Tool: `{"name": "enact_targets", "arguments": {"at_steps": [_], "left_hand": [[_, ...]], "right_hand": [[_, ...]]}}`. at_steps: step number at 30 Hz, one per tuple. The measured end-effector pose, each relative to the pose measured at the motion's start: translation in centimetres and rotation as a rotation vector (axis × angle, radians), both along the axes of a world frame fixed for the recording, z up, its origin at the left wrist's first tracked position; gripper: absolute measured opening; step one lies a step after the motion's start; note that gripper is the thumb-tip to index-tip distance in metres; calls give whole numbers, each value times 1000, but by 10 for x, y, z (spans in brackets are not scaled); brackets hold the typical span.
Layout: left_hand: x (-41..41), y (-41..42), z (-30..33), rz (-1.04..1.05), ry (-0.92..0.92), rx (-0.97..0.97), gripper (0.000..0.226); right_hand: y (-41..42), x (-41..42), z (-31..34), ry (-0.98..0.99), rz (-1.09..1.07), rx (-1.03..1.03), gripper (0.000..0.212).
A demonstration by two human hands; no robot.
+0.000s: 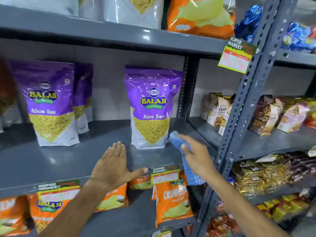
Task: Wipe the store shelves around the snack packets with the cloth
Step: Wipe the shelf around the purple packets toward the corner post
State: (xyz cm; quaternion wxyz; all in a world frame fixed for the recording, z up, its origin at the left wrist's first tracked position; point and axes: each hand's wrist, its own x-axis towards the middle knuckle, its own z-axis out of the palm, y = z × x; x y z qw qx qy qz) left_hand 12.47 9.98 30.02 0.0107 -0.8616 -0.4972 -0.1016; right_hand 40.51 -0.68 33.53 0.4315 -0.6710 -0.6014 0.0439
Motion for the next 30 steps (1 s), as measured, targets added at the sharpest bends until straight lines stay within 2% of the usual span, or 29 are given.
{"name": "enact_targets", "arguments": {"at_steps": [3, 8, 10, 12, 15, 16, 18, 23, 27, 30], "left_hand": [[0, 0, -2, 23, 3, -11, 154], [3, -4, 1, 52, 1, -9, 148], [2, -5, 2, 58, -15, -28, 148], [2, -5, 2, 61, -12, -44, 146], [2, -3, 2, 75, 8, -38, 143], [3, -3, 1, 79, 9, -30, 142], [4, -2, 0, 85, 8, -15, 142], [3, -4, 2, 73, 36, -16, 140], [3, -7, 5, 55, 25, -48, 138], [3, -8, 4, 49, 8, -55, 144]], "right_hand": [[42, 47, 21, 111, -88, 81, 43], [165, 101, 8, 153, -279, -104, 42], [207, 112, -3, 25, -230, -213, 36], [245, 120, -10, -129, -165, -307, 43], [284, 124, -12, -367, -58, -378, 42], [293, 125, -12, -424, -67, -372, 41], [310, 133, -18, -418, -47, -324, 45], [281, 116, 2, -411, 20, -362, 33], [234, 91, 17, -415, 30, -370, 38], [192, 76, 20, -405, 24, -350, 37]]}}
